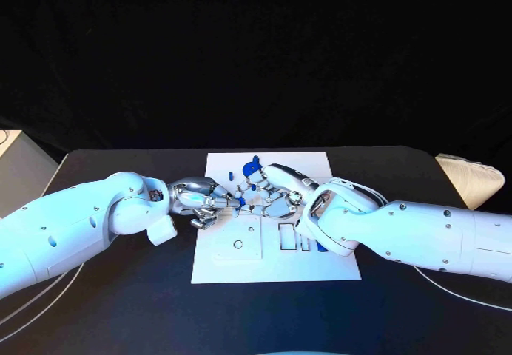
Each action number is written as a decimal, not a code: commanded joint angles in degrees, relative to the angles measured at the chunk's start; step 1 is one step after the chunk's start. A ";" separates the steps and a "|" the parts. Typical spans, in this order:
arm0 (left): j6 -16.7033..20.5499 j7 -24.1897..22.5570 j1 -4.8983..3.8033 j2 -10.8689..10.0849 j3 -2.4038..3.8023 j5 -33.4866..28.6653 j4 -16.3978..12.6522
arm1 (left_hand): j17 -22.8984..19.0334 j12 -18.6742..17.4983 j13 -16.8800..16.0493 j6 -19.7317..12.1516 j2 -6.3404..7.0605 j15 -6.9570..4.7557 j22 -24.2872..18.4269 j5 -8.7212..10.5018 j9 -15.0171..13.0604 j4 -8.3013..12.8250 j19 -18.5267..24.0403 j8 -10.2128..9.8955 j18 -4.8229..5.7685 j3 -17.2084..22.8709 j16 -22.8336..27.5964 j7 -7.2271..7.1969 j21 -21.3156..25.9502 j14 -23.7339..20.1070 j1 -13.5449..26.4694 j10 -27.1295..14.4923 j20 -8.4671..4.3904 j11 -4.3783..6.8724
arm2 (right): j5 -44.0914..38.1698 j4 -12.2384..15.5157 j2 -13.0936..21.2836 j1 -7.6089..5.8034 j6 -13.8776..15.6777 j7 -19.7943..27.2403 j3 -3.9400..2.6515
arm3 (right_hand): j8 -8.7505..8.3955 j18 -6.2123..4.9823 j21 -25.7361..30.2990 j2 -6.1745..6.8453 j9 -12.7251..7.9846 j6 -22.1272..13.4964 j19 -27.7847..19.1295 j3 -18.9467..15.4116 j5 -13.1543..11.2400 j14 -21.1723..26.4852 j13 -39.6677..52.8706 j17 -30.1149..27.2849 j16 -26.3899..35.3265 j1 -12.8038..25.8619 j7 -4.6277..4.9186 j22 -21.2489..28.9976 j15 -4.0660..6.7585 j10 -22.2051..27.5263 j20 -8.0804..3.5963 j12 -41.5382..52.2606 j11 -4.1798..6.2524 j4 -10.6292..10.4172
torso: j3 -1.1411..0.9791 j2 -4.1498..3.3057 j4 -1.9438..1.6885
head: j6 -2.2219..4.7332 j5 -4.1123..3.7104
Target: Assemble the parts on the task board
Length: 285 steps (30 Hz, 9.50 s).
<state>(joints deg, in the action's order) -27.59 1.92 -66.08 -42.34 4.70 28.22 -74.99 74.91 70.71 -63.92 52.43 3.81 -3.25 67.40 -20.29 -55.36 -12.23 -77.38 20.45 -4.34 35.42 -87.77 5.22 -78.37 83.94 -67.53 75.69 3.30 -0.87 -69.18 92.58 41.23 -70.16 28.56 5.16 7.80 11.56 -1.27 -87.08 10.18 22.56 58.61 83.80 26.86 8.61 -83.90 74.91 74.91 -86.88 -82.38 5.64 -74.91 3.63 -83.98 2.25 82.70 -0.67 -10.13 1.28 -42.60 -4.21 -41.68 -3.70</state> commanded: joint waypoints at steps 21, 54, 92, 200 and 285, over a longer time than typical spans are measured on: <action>3.63 -0.58 -0.11 0.22 0.12 -3.22 0.53 | 10.62 -1.61 2.50 -0.26 1.40 1.56 -0.97 0.54 4.52 1.13 0.79 -3.79 -0.79 0.51 0.51 1.24 0.90 4.11 2.07 -2.00 0.92 -1.04 | -1.18 0.17 -0.06 0.17 0.73 -2.29 0.12 | 1.10 0.59 -0.20 0.58 0.97 1.59 5.38 -0.07 -0.57 -4.84 8.85 9.82 0.05 1.28 -0.90 -13.11 0.29 -0.07 -0.31 0.19 0.35 0.25 | 0.02 -0.03 0.04 | -0.14 -0.03; 3.94 -0.43 -0.10 0.52 0.11 -4.89 0.73 | 10.62 -1.20 3.50 0.38 0.78 2.48 -0.83 0.44 10.58 0.54 0.81 -7.42 -0.83 -3.87 0.40 2.26 0.98 4.08 -2.75 -2.90 1.83 -1.98 | -1.67 -0.17 -0.33 0.36 1.34 -3.30 0.12 | 1.18 0.57 -0.08 0.80 0.96 1.46 5.35 -0.10 -0.69 -4.82 8.76 9.73 0.12 1.81 -0.86 -13.03 0.18 0.03 -0.23 0.07 0.34 0.16 | -0.04 -0.02 0.03 | -0.32 -0.02; 3.30 2.05 -0.10 0.64 0.09 -2.64 0.79 | 11.04 -0.60 3.82 1.78 6.29 1.85 -0.07 1.93 12.06 -3.92 0.30 -5.35 -0.67 -13.68 0.08 1.45 0.69 4.31 -0.84 -2.36 1.17 -1.29 | -2.32 0.24 0.06 0.38 3.09 -4.58 0.11 | 1.35 0.55 -0.02 0.86 0.99 1.53 5.34 -0.08 -0.50 -4.81 8.78 9.68 0.16 2.21 -0.84 -13.00 0.09 0.02 -0.17 0.08 0.33 0.06 | 0.00 0.01 0.01 | -0.51 -0.18; 21.03 7.06 -0.10 1.73 -1.46 -11.43 -1.46 | 15.09 4.30 -3.85 5.78 6.83 -1.81 5.22 -17.36 6.16 15.22 -2.56 11.45 0.29 13.51 -2.23 -3.39 -2.01 6.06 10.00 5.65 -1.87 3.11 | -3.33 0.23 -0.89 0.39 3.38 -6.99 0.09 | 1.61 0.53 0.07 1.08 1.02 1.49 5.33 -0.04 -0.17 -4.81 8.78 9.65 0.19 2.86 -0.85 -12.94 0.03 0.01 -0.08 0.07 0.33 -0.02 | 0.02 -0.02 0.03 | -0.80 0.02; 15.37 27.45 -6.90 18.24 -3.04 37.60 10.50 | 14.63 4.20 -4.43 6.87 7.30 -2.35 5.83 -23.12 6.16 17.13 -3.07 11.66 0.40 11.26 -1.95 -3.71 -2.44 5.91 6.90 6.56 -2.46 3.64 | 31.11 -21.40 2.55 -7.44 14.64 6.87 -1.61 | -3.82 -3.46 20.03 1.75 -3.49 -8.56 -0.65 -16.63 9.54 0.19 -11.45 -2.59 9.95 -2.59 3.95 -0.25 -3.54 18.00 3.30 -19.19 -3.88 -6.34 | -0.18 0.67 0.03 | 0.68 0.92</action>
<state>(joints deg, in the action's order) -12.05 28.77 -72.90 -24.31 1.67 64.41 -64.49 74.91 75.17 -68.31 57.66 12.69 -5.19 73.26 -43.27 -47.57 -3.00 -80.56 32.15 -4.35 38.96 -89.63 3.08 -80.93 84.05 -58.34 81.96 0.93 2.44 -38.35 71.19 43.85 -77.55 42.79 10.99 6.24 7.54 -4.42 -67.10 11.48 19.14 50.25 83.38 9.84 17.76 -83.81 63.56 72.26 -77.11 -85.06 9.69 -74.91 0.01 -66.21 5.54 63.85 -4.53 -16.52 1.09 -41.89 -4.19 -40.89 -2.81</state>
